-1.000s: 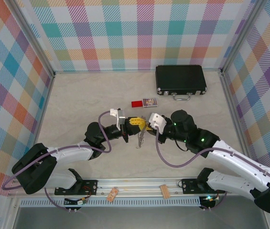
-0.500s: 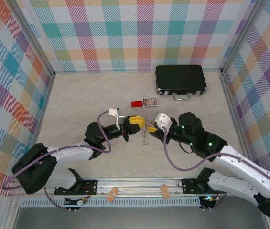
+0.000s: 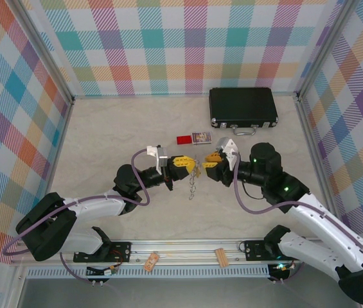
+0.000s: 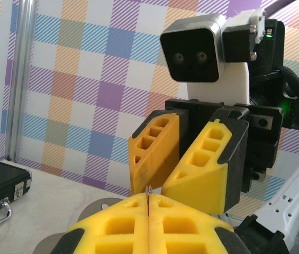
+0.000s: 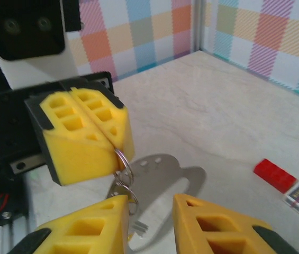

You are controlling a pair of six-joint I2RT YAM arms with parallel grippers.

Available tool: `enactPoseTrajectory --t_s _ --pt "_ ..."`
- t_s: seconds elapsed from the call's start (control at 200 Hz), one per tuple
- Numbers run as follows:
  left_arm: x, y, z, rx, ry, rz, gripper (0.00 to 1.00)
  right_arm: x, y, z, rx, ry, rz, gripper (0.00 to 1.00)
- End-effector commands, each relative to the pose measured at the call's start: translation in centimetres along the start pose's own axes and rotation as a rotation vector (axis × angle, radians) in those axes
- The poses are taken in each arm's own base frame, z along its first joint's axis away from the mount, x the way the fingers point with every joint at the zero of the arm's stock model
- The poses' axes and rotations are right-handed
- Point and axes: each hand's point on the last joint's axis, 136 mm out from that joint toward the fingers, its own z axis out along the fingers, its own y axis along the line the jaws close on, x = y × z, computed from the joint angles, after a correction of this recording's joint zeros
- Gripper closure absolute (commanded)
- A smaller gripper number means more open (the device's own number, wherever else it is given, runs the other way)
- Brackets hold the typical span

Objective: Put the keys on the keyring

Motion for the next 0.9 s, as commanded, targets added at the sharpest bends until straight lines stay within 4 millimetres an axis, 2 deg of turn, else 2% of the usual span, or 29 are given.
enactPoseTrajectory --t_s 0.0,0.34,0.665,0.9 --pt "-1.5 -1.0 -0.1 0.03 -0.059 0.051 1.0 -2.6 1.6 -0.1 -0.12 -0.086 0.034 0.75" --pt "-1.6 -1.1 -0.1 0.037 -0.06 0.05 1.0 -1.6 1.3 1.2 -0.173 -0.053 0.087 0.78" --pt "-2.0 -1.3 -0.1 0.043 -0.067 0.052 1.0 -1.1 1.2 1.7 -0.197 -0.036 0.104 0.83" --pt "-2.2 -1.4 -0.1 0.044 -0.073 0.055 1.0 -0.3 0.8 1.8 -0.191 -0.02 0.123 0.83"
